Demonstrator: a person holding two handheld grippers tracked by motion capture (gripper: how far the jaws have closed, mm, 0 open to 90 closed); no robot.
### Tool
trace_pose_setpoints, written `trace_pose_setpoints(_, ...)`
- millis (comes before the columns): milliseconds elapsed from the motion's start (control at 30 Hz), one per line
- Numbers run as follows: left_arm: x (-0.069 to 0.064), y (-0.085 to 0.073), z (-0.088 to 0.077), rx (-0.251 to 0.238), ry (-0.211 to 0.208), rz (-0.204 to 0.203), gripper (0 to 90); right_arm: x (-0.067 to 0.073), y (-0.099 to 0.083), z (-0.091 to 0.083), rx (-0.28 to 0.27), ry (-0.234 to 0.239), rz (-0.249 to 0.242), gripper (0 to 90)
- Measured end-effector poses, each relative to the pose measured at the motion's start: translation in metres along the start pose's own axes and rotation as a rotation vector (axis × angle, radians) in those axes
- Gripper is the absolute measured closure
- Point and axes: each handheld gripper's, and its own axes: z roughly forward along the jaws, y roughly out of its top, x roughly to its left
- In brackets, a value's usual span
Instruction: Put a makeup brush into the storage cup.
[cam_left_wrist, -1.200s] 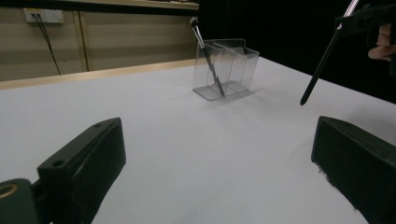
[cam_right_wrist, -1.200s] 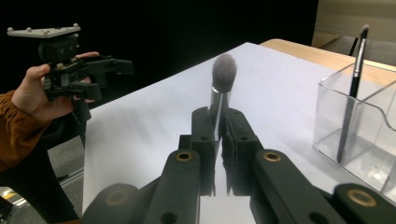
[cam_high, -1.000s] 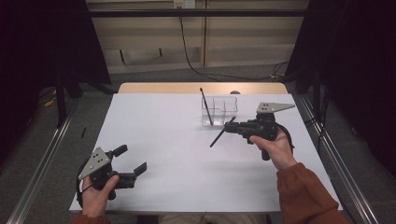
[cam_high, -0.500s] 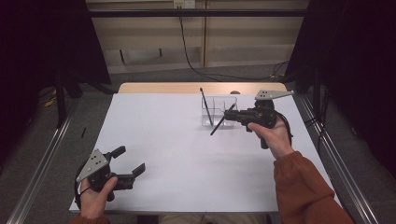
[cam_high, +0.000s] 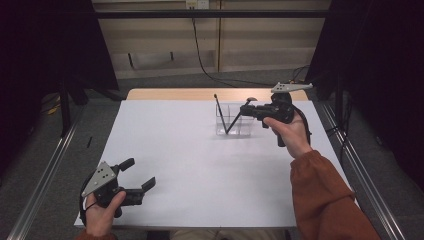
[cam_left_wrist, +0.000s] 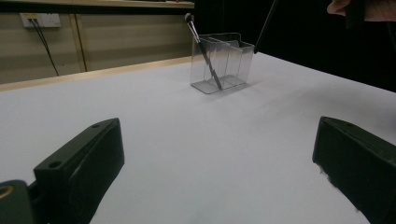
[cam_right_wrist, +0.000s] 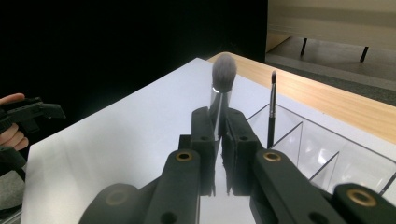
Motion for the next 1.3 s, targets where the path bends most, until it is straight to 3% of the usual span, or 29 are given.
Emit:
trace_pose_setpoints(400, 0.003, 0.001, 0.000, 0.001, -0.005, -0.003, 2.4, -0.006, 0.014, 0.003, -0.012, -0.029, -0.003, 83.9)
trace_pose_setpoints(800, 0.001, 0.002, 0.000, 0.016, -0.011, 0.026, 2.8, -0.005, 0.030, 0.008, -0.045, -0.037, -0.011, 84.0)
trace_pose_setpoints(1300, 0.001, 0.003, -0.001, 0.015, -0.018, 0.032, 3.1, -0.006, 0.059, 0.025, 0.002, -0.062, -0.051, 84.0)
